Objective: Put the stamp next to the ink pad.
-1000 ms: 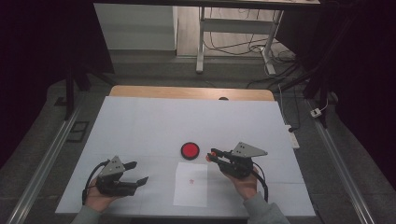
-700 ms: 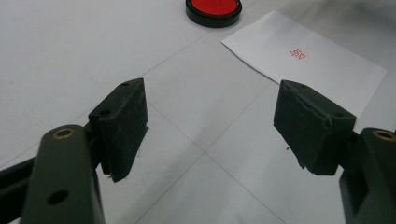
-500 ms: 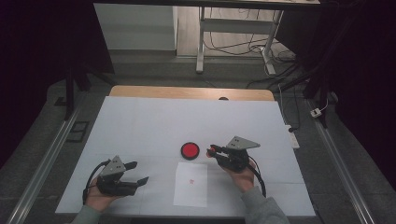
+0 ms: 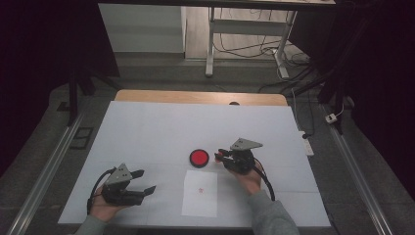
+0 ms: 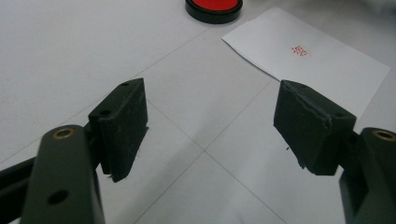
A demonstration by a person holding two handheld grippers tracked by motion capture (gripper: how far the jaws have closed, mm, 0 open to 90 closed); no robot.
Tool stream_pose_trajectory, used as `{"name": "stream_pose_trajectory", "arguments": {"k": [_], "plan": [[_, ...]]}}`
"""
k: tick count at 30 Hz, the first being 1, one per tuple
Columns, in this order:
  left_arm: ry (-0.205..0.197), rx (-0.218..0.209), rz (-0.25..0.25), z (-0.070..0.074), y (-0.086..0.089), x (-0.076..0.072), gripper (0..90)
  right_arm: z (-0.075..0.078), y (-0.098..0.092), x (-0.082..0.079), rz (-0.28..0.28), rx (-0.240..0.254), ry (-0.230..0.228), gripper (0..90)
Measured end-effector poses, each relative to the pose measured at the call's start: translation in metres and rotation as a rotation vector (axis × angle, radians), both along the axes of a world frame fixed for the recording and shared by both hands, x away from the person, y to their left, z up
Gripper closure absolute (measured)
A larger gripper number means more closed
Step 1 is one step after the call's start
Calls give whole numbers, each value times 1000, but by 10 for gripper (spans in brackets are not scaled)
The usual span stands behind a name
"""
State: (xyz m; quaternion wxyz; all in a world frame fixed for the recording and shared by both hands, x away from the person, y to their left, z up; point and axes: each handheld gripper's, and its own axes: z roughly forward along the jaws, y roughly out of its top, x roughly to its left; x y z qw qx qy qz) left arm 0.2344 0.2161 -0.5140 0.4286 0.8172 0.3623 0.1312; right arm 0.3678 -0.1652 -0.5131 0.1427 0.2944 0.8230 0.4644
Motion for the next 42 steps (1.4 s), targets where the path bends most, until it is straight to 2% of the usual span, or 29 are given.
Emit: {"name": "stream_pose_trajectory", "arguments": {"k": [4,15,18,34,35,39,42], "plan": [[2,1,1,-1,0,0,266,-5,3,2,-4,-38,6,719],[2,5,1,-1,0,1,267,-12,7,3,0,-58,10,718],[3,6,-2,-1,0,1,267,-13,8,2,6,-87,10,717],[3,8,-3,-1,0,1,266,-14,9,2,9,-93,6,711],[4,8,-3,-1,0,1,265,-14,9,2,8,-90,7,701],[4,8,-2,-1,-1,1,265,-13,7,2,-19,-92,1,560],[4,9,-1,-1,-1,1,265,-8,2,1,-32,-62,4,508]]}}
